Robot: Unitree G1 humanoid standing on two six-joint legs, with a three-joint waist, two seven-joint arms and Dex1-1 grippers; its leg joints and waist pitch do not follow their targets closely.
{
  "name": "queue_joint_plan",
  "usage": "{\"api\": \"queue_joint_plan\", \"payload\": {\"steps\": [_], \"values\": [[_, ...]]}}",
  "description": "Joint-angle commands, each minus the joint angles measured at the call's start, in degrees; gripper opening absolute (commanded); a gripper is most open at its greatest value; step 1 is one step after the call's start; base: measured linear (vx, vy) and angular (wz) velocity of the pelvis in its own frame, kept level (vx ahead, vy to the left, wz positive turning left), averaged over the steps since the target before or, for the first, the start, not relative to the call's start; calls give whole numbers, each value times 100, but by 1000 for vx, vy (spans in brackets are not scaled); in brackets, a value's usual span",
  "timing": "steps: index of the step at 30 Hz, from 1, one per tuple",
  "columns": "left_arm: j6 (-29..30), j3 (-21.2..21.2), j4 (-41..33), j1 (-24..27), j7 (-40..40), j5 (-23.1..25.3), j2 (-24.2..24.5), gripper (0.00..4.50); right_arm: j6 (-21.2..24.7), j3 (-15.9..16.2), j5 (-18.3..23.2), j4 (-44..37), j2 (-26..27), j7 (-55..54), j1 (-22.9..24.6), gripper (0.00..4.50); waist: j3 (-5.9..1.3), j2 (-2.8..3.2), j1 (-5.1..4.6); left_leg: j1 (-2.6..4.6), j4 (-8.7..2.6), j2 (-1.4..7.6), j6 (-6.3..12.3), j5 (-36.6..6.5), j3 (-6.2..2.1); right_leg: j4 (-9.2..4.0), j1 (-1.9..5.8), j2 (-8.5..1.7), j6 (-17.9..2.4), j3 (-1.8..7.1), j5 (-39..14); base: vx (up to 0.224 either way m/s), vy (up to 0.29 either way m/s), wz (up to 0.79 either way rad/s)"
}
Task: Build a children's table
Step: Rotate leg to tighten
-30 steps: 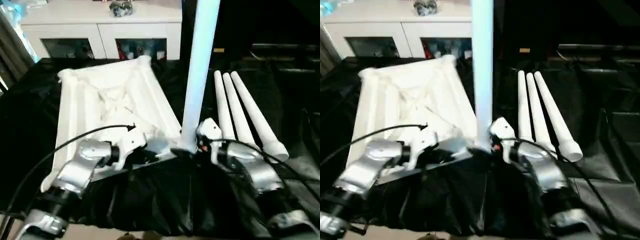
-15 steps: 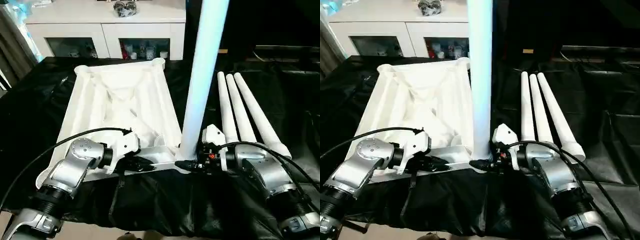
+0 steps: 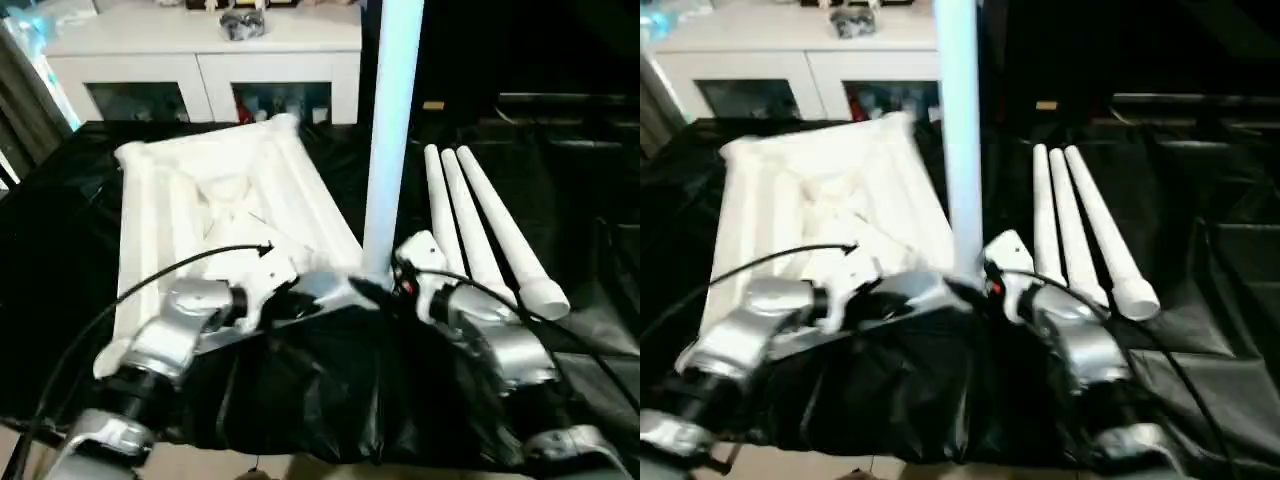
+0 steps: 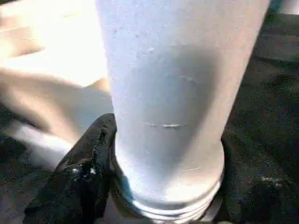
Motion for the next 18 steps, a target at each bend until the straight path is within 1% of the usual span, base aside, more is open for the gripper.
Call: {"api": "queue_joint_plan", "payload": {"steps": [1, 2, 3, 4, 5, 6, 7, 8, 9, 10, 11, 13, 14, 15, 18], "values": [[-21, -207, -163, -253, 289, -127, -424, 0, 101, 538, -116, 198, 451, -93, 7, 272, -283, -66, -8, 40, -460, 133, 1, -1402, -53, -559, 242, -330, -863, 270, -2158, 0, 0, 0], [-2, -234, -176, -261, 330, -130, -507, 0, 95, 510, -118, 249, 544, -232, -43, 272, -287, -60, -13, 36, -456, 131, 28, -1409, -55, -557, 243, -328, -866, 267, -2129, 0, 0, 0], [6, -300, -213, -257, 352, -116, -597, 0, 17, 476, -140, 301, 659, -366, -106, 272, -295, -50, -25, 7, -457, 137, 86, -1360, -55, -543, 252, -319, -876, 271, -1930, 0, 0, 0], [-22, -332, -212, -258, 346, -96, -610, 0, -27, 432, -83, 305, 696, -299, -114, 328, -295, -56, -24, 4, -459, 135, 107, -1355, -53, -540, 248, -315, -879, 269, -1889, 0, 0, 0], [-61, -349, -201, -262, 335, -80, -613, 0, -79, 371, -51, 316, 715, -276, -122, 342, -302, -59, -20, 1, -452, 131, 149, -1336, -49, -534, 255, -318, -888, 269, -1840, 0, 0, 0], [-85, -349, -195, -264, 314, -73, -608, 0, -65, 307, 22, 306, 719, -183, -121, 342, -312, -51, -13, 4, -445, 137, 182, -1260, -45, -523, 253, -318, -917, 275, -1722, 0, 0, 0], [-112, -348, -200, -262, 282, -74, -584, 0, -77, 302, 36, 288, 688, -118, -111, 342, -316, -49, -9, 7, -441, 139, 199, -1226, -41, -520, 248, -317, -942, 279, -1649, 0, 0, 0], [-188, -348, -248, -236, 152, -88, -477, 0, -146, 312, 57, 233, 556, 72, -72, 358, -328, -46, -4, -1, -429, 139, 233, -1122, -40, -494, 263, -316, -998, 279, -1432, 0, 0, 0], [-201, -348, -262, -228, 120, -93, -451, 0, -166, 317, 54, 222, 526, 103, -62, 375, -322, -52, -9, -12, -435, 144, 250, -1101, -42, -488, 267, -314, -1017, 278, -1377, 0, 0, 0], [-222, -334, -307, -200, 33, -91, -389, 0, -234, 328, 31, 216, 445, 167, -47, 386, -321, -41, -10, -17, -436, 142, 266, -1103, -43, -481, 272, -309, -1035, 269, -1348, 0, 0, 0], [-243, -330, -339, -178, -34, -89, -337, 0, -276, 339, 20, 211, 380, 232, -36, 394, -326, -44, -15, -24, -430, 141, 282, -1103, -43, -477, 280, -315, -1048, 271, -1307, 0, 0, 0], [-311, -338, -424, -116, -237, -107, -167, 0, -369, 385, 33, 174, 176, 500, 7, 394, -340, -48, -14, -25, -423, 146, 306, -1047, -45, -457, 288, -313, -1082, 268, -1175, 0, 0, 0], [-346, -338, -468, -79, -390, -136, -35, 0, -405, 418, 63, 121, 20, 751, 46, 394, -347, -45, -11, -32, -411, 151, 343, -946, -44, -432, 293, -313, -1143, 270, -978, 0, 0, 0], [-363, -336, -491, -60, -479, -153, 47, 0, -432, 433, 79, 79, -65, 907, 71, 394, -347, -43, -11, -32, -404, 146, 371, -921, -38, -428, 291, -308, -1171, 271, -910, 0, 0, 0], [-467, -297, -511, -5, -807, -215, 339, 0, -502, 515, 171, -135, -389, 1588, 184, 394, -358, -37, 14, -26, -381, 160, 520, -795, -28, -376, 290, -296, -1320, 271, -506, 0, 0, 0]]}}
